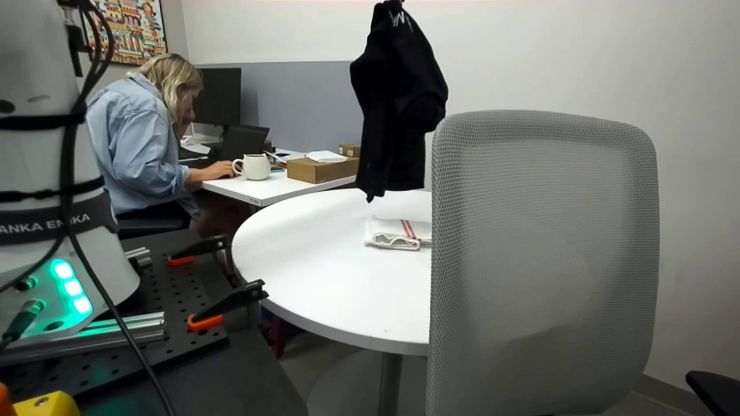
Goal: Hang the black cloth on the back of the chair
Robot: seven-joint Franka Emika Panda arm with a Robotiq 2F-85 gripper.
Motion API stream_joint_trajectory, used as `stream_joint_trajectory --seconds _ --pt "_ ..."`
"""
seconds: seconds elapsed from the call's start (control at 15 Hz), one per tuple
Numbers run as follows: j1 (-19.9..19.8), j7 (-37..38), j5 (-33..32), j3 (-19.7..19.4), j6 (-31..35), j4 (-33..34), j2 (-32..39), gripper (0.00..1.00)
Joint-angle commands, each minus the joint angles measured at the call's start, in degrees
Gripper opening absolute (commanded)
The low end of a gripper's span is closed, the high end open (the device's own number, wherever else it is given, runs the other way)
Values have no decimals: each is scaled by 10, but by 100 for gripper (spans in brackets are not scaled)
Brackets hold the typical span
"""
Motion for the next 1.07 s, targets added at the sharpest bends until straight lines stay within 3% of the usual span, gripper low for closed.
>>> stream_joint_trajectory --seconds 0.0,0.53,1.0 --pt "-13 38 -20 -24 -53 89 12 1" --pt "-67 64 -38 -88 -83 239 101 1" --pt "-156 48 -32 -135 -120 347 206 1"
